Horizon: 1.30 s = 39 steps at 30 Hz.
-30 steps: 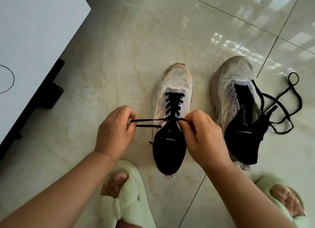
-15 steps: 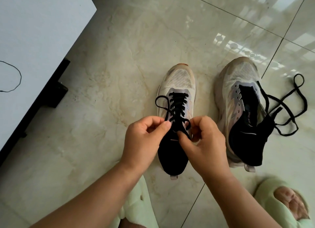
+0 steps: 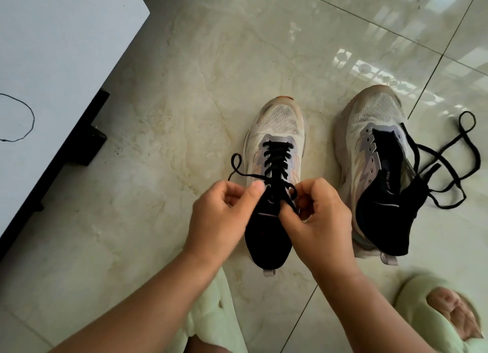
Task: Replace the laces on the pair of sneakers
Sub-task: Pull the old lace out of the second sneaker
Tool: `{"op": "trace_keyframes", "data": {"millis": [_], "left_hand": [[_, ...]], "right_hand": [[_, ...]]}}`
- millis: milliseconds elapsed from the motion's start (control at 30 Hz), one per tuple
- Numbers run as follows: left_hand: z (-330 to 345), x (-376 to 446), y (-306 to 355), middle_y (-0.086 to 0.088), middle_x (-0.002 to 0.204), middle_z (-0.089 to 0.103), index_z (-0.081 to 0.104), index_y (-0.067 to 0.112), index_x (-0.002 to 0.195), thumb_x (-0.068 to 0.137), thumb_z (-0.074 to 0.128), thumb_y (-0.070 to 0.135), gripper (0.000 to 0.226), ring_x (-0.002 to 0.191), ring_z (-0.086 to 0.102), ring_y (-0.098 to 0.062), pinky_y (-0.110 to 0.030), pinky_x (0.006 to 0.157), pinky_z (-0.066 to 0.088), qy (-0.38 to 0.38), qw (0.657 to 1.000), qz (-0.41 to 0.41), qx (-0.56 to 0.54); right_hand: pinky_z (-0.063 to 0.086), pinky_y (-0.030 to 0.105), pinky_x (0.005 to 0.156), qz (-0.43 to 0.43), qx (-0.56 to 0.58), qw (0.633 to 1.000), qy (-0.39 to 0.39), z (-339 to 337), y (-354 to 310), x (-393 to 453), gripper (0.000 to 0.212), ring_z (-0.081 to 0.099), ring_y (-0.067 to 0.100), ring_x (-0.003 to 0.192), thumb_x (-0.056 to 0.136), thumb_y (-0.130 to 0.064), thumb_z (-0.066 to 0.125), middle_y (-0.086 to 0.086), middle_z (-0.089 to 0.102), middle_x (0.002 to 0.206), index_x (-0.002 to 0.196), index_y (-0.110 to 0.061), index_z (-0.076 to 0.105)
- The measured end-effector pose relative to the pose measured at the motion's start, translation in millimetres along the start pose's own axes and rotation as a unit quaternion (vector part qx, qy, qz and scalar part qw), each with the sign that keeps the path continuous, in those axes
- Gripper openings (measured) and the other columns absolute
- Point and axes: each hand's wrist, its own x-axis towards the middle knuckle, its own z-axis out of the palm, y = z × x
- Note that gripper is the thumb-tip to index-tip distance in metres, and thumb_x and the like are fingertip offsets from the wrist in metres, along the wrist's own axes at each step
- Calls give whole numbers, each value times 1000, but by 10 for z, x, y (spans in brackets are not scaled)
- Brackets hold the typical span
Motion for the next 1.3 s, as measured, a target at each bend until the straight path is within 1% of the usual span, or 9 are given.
{"op": "trace_keyframes", "data": {"millis": [100,267,500,633,833,1067,1133,1200,1300], "left_hand": [[49,-89,69,9,66,64,65,21,77,75,67,46,25,58,57,1,-10,53,44,-14,997,-23,-66],[-80,15,88,6,74,67,70,20,83,83,65,16,6,65,58,-1,-10,61,46,-96,992,61,-49],[-192,207,56,2,82,58,70,11,82,80,69,4,7,71,56,-9,-18,67,47,-150,944,276,104],[-164,253,62,5,85,48,56,11,81,87,59,6,8,72,48,-5,-10,66,38,-176,906,333,195],[-146,312,-1,7,82,42,46,16,80,88,49,8,12,64,42,-3,-9,61,34,-125,917,307,221],[-317,564,-171,-11,96,55,56,5,92,91,49,14,12,86,55,-28,-41,79,43,-38,896,190,399],[-330,529,-161,-4,96,57,61,7,93,89,54,10,8,79,54,-18,-33,77,46,-46,903,259,340],[-314,414,-88,5,102,57,63,11,103,86,56,5,19,69,50,-1,-12,70,42,-93,913,314,244],[-232,256,-31,6,110,59,64,11,114,84,55,5,32,81,54,9,-3,76,40,-133,910,355,171]], "right_hand": [[39,13,55,-3,1,1000,10,11,-3,-5,19,47,6,65,73,-9,71,-9,49,70,77,-16,54],[40,14,53,4,16,1000,14,20,11,-8,20,47,8,64,73,-10,72,-7,51,70,77,-17,54],[40,12,56,13,39,999,16,20,33,-7,20,48,5,63,72,-9,73,-4,52,71,77,-16,55],[40,13,53,17,45,999,11,21,32,0,20,46,5,61,72,-12,72,-5,52,68,76,-18,54],[41,17,52,30,34,999,3,22,38,21,21,44,6,58,72,-14,71,-4,52,67,74,-21,52],[45,22,54,37,31,999,-9,12,30,15,21,46,7,61,74,-11,70,-2,53,71,75,-21,52],[45,23,54,36,41,998,-7,14,14,12,19,46,7,60,74,-13,69,-1,53,70,76,-21,52],[44,21,53,34,52,998,-2,14,3,6,17,46,6,59,74,-14,69,-2,53,69,76,-20,53],[42,18,53,30,53,998,4,19,5,6,18,45,6,59,74,-11,69,-3,52,69,76,-18,53]]}}
